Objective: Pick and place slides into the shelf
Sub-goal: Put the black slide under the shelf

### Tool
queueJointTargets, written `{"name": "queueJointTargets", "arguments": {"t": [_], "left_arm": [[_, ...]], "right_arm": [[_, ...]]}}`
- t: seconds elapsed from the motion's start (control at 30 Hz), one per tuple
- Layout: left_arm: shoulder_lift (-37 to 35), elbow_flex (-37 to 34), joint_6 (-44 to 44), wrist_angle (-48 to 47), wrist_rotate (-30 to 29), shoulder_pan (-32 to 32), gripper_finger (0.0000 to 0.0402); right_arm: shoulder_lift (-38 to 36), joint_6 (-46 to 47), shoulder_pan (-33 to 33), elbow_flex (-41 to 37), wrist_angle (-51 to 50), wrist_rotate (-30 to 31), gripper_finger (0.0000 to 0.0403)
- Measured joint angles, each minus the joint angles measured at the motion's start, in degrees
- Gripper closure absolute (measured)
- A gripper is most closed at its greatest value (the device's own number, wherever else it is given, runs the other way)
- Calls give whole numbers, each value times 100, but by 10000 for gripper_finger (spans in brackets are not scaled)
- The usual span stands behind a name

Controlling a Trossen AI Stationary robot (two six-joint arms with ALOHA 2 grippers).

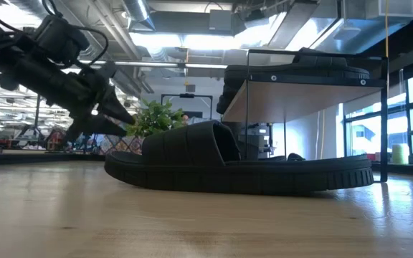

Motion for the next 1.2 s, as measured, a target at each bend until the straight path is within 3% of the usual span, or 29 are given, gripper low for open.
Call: {"name": "queueJointTargets", "arguments": {"t": [0.2, 0.7, 1.2], "left_arm": [[609, 48, -7, 471, 9, -2, 235], [2238, 901, -9, 458, -47, 68, 235], [3567, 1979, -119, 467, 392, 107, 235]], "right_arm": [[0, 0, 0, 0, 0, 0, 236], [0, 9, 0, 0, 0, -4, 236], [0, 20, 2, 0, -71, -16, 236]]}}
